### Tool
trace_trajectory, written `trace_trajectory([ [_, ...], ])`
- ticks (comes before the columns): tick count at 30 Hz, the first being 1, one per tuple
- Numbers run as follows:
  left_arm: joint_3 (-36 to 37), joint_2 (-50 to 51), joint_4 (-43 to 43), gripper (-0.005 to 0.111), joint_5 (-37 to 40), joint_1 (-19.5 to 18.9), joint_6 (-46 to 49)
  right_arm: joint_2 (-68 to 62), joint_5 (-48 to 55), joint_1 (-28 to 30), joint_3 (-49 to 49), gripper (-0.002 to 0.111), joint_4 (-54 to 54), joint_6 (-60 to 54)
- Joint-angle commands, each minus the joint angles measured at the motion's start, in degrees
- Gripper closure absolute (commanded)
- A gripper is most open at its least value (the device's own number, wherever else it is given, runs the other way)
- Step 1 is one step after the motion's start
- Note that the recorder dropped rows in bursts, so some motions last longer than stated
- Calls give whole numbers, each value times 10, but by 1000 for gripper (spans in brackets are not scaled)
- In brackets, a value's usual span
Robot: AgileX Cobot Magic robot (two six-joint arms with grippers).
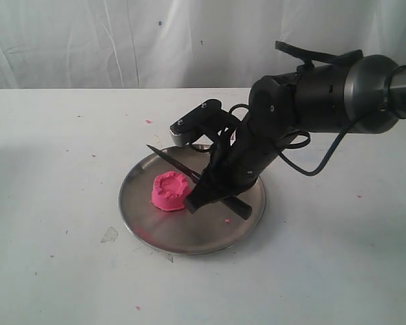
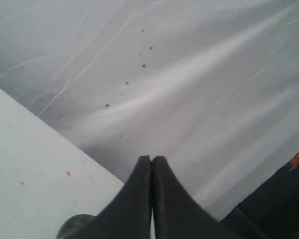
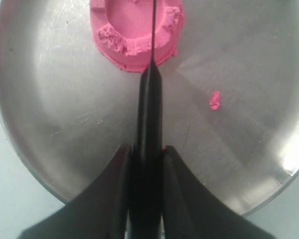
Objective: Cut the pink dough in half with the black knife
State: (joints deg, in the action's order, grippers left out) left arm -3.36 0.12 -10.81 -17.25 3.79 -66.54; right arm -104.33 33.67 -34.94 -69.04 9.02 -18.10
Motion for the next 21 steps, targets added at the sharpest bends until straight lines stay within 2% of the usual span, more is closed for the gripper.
trace_trajectory([
  [1,-36,-1,-21,107,80,-3,-7,2,-11,2,-4,108,7,-1],
  [4,-51,30,-21,107,114,-3,-18,2,-10,2,-4,108,19,-1],
  [7,-58,75,-21,107,88,-1,-31,2,-9,2,-4,108,25,-1],
  [11,-81,160,-64,107,85,13,-44,2,-9,2,-4,108,31,-1],
  [16,-116,285,-186,107,50,59,-135,2,-11,2,-4,108,31,-3],
  [19,-141,376,-268,107,-22,77,-212,2,-11,2,-4,108,31,-10],
  [21,-164,436,-362,107,-91,79,-286,2,-11,2,-4,108,31,-11],
])
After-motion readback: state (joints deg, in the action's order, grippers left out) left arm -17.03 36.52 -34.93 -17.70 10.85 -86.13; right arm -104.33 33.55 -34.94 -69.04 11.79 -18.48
